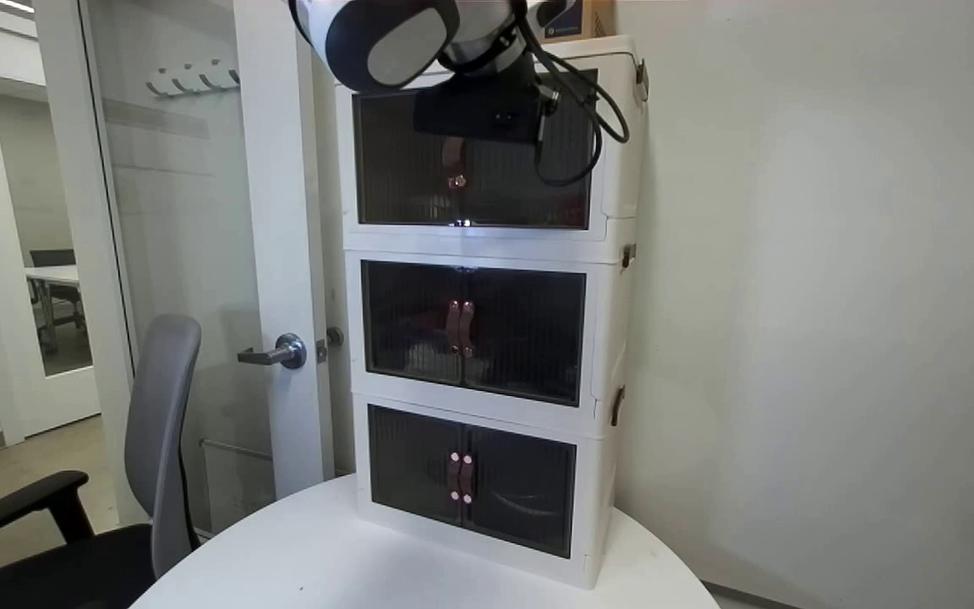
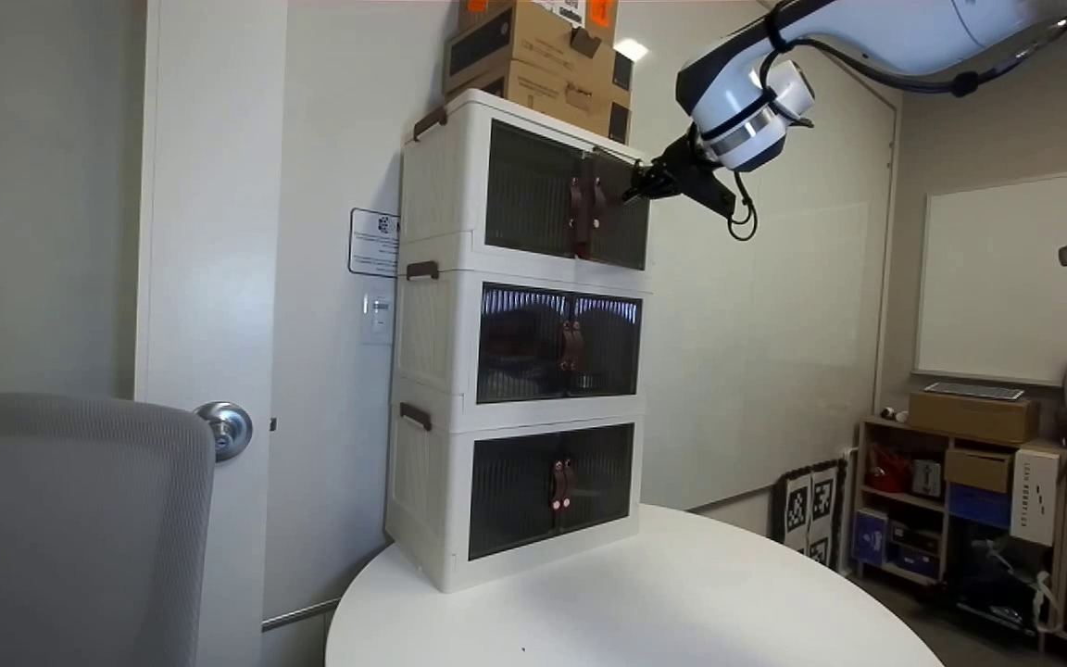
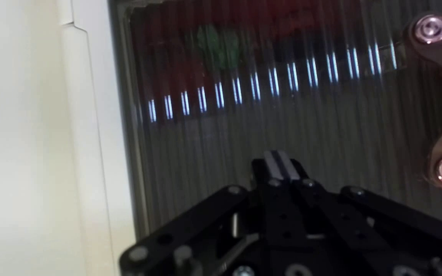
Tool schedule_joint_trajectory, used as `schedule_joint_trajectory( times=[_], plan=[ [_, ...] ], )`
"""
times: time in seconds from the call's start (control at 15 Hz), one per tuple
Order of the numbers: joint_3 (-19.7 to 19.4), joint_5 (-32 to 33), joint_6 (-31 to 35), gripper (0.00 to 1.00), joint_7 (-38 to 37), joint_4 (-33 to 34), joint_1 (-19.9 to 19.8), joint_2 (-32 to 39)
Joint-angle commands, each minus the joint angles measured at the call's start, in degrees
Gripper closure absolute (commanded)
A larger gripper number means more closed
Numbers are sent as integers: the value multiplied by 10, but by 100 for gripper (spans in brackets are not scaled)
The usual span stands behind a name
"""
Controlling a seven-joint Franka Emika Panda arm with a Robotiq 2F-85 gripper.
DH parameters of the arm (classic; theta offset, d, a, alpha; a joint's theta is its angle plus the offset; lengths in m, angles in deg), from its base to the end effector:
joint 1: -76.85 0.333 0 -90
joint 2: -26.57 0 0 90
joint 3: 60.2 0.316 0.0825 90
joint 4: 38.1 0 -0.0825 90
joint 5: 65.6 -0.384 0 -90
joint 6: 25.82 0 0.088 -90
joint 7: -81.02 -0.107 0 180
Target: Close the open doors of the cabinet
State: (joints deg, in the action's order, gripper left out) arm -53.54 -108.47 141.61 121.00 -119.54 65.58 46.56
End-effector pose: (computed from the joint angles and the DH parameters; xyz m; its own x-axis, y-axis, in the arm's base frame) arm 0.7004 -0.1159 0.6266 0.3488 -0.1058 0.9312 0.0386 -0.9911 -0.1270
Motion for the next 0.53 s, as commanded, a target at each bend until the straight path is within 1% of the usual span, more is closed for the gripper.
schedule_joint_trajectory(
  times=[0.0,0.33,0.47],
  plan=[
    [30,-39,-32,100,28,41,-22,15],
    [48,-59,-99,100,25,41,-39,9],
    [53,-64,-107,100,27,40,-39,12]
  ],
)
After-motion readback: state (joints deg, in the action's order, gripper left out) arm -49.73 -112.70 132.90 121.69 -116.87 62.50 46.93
